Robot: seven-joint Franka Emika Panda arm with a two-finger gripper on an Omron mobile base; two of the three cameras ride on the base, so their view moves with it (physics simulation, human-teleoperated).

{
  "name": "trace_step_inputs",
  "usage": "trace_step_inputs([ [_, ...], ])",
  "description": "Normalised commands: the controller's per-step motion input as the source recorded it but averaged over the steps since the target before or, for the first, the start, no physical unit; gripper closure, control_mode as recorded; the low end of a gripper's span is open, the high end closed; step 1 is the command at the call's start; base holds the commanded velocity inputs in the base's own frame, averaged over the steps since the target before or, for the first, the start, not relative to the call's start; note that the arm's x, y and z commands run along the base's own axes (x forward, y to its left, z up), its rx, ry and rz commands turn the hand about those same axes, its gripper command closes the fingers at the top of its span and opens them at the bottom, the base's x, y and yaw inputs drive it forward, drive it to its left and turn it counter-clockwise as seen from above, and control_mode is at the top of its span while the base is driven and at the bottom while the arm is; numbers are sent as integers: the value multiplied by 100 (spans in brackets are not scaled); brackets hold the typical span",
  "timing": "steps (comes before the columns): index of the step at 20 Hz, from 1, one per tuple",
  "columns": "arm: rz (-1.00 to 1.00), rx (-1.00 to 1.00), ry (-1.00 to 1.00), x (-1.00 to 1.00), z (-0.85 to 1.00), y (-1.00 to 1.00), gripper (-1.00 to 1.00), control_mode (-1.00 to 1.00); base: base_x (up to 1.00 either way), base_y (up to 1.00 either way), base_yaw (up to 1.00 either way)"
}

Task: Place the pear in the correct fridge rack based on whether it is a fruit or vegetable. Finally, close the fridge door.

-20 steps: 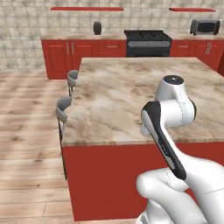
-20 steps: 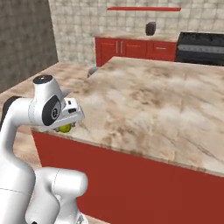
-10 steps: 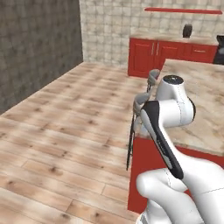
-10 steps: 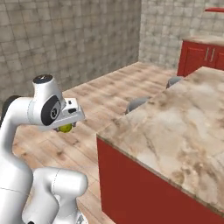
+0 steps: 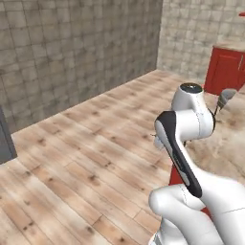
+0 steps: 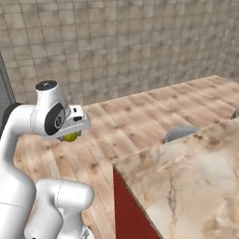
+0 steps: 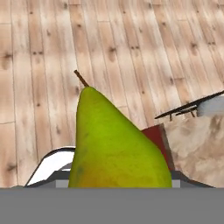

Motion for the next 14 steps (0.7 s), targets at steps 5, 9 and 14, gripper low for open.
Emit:
trace_step_inputs([
  [5, 0, 0, 0, 0, 0, 0, 100, 100, 61, 24, 69],
  [9, 0, 0, 0, 0, 0, 0, 100, 100, 33, 46, 72],
  [14, 0, 0, 0, 0, 0, 0, 100, 100, 32, 47, 71],
])
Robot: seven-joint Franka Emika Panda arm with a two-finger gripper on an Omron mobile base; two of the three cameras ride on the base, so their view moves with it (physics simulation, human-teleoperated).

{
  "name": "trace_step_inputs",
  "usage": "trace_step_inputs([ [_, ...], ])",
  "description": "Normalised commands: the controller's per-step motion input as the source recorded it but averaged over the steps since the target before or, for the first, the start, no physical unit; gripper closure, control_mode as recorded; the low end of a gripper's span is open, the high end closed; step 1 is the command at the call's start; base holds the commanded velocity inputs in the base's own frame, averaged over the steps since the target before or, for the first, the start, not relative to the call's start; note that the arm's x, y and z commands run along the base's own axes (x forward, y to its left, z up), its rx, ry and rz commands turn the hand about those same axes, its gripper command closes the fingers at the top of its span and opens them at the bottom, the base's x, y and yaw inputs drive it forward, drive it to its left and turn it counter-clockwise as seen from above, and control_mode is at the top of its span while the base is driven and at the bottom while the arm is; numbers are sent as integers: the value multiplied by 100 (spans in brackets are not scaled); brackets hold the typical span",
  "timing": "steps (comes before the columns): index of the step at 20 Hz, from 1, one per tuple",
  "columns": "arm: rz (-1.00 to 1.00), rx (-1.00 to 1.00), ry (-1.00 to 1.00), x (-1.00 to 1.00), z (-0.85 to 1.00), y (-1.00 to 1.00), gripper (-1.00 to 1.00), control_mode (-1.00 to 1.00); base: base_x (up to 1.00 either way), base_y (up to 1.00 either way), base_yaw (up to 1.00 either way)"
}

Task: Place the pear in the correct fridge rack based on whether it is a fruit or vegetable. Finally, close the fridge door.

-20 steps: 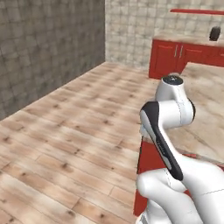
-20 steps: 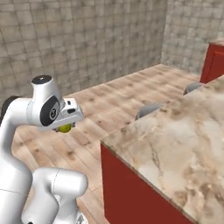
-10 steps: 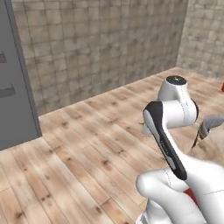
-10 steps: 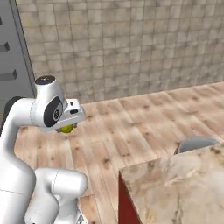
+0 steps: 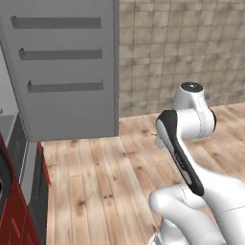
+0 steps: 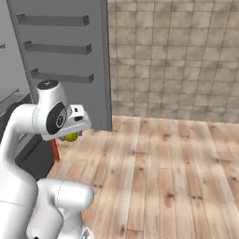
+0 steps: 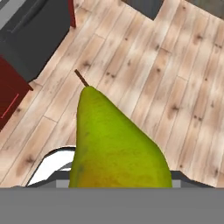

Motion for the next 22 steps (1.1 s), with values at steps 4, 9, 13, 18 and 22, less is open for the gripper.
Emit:
trace_step_inputs([
  [4, 0, 0, 0, 0, 0, 0, 100, 100, 45, 41, 69],
  [9, 0, 0, 0, 0, 0, 0, 100, 100, 89, 9, 65],
  [13, 0, 0, 0, 0, 0, 0, 100, 100, 100, -36, 47],
  [18, 0, 0, 0, 0, 0, 0, 100, 100, 92, -22, 42],
  [22, 0, 0, 0, 0, 0, 0, 100, 100, 63, 0, 46],
])
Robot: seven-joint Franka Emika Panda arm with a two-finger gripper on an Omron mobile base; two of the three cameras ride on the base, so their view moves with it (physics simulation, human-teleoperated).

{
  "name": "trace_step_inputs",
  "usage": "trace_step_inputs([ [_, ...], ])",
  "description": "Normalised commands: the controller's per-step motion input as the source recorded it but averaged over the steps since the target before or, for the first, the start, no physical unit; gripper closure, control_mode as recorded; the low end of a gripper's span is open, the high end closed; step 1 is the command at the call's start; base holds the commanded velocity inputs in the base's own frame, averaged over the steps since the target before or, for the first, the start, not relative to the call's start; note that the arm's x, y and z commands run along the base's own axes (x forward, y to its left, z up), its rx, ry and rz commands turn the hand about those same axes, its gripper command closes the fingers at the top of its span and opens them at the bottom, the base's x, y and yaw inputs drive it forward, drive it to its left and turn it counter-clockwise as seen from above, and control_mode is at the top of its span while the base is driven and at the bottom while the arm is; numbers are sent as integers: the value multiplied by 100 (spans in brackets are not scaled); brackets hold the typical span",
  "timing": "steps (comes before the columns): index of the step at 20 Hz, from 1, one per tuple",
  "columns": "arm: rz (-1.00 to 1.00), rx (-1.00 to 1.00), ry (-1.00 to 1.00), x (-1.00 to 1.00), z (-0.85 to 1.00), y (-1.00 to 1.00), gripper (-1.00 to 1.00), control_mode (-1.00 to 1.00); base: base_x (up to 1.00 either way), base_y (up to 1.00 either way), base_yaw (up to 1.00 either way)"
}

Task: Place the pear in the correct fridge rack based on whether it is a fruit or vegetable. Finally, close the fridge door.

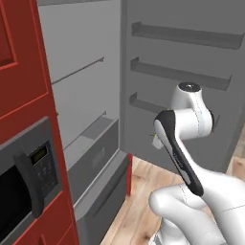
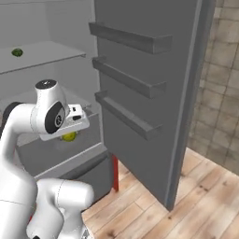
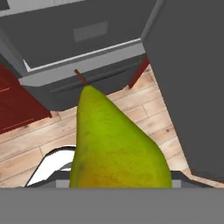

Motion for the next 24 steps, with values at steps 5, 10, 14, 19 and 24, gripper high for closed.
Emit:
trace_step_inputs([
  [5, 0, 0, 0, 0, 0, 0, 100, 100, 48, 0, 43],
  [10, 0, 0, 0, 0, 0, 0, 100, 100, 75, 4, 37],
  [14, 0, 0, 0, 0, 0, 0, 100, 100, 74, 13, 34],
  [19, 0, 0, 0, 0, 0, 0, 100, 100, 49, -3, 29],
  [24, 0, 0, 0, 0, 0, 0, 100, 100, 34, -21, 31],
])
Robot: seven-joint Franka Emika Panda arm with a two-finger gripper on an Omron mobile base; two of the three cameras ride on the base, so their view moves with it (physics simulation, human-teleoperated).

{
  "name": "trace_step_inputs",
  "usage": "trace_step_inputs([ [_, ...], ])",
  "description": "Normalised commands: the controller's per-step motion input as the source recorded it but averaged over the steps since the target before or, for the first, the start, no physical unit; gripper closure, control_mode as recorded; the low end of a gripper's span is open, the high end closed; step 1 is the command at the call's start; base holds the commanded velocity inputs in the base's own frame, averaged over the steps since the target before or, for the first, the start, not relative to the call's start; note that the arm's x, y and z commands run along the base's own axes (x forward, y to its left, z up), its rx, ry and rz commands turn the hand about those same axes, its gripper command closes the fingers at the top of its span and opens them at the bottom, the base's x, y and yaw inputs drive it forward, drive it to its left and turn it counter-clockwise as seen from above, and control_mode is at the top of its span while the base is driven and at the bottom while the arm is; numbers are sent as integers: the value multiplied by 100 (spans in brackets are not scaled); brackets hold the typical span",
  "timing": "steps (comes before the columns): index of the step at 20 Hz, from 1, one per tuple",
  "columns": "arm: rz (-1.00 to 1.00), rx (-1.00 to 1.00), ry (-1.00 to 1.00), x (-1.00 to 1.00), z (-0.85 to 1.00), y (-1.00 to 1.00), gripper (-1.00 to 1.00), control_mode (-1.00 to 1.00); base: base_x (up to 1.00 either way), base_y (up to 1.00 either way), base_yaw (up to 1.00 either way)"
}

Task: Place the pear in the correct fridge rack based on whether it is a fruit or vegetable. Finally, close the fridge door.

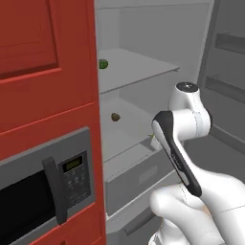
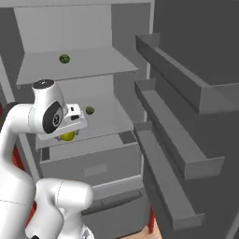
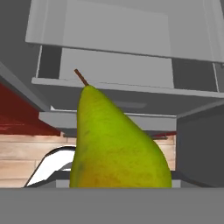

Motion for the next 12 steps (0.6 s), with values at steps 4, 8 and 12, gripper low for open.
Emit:
trace_step_inputs([
  [4, 0, 0, 0, 0, 0, 0, 100, 100, 55, -11, 36],
  [8, 0, 0, 0, 0, 0, 0, 100, 100, 29, -43, 34],
  [12, 0, 0, 0, 0, 0, 0, 100, 100, 28, -27, 34],
])
